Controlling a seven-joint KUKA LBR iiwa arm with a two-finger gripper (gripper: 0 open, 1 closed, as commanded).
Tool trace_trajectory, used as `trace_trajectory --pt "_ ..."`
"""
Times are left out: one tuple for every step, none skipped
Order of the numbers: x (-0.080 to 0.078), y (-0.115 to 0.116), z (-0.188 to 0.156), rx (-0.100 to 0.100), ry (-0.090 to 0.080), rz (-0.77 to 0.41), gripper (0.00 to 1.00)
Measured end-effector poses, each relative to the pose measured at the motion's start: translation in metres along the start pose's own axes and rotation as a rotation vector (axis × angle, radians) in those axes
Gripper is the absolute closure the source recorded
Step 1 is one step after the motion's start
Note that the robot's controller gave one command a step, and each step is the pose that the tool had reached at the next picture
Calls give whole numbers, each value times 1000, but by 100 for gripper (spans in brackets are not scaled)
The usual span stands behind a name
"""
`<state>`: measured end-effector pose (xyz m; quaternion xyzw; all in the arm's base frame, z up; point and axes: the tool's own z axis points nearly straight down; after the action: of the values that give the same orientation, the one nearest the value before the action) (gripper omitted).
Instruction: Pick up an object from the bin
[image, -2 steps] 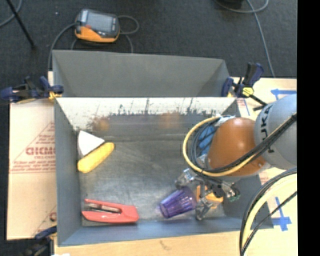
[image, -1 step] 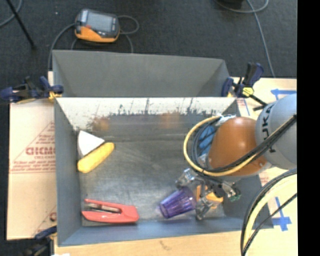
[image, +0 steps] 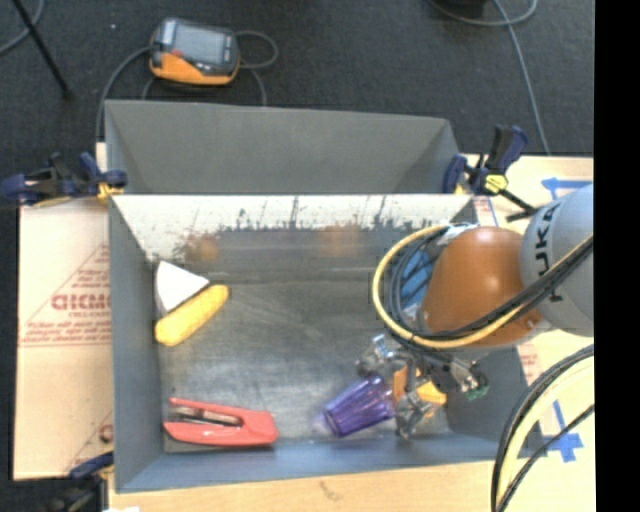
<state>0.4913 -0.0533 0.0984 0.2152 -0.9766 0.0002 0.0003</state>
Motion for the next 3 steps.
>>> trace_trajectory --pt "0 -1 -16 2 -2 1 100" --pt "0 -1 -31 1 -1 2 100" --pt "-1 -1 -43 3 -4 3 100"
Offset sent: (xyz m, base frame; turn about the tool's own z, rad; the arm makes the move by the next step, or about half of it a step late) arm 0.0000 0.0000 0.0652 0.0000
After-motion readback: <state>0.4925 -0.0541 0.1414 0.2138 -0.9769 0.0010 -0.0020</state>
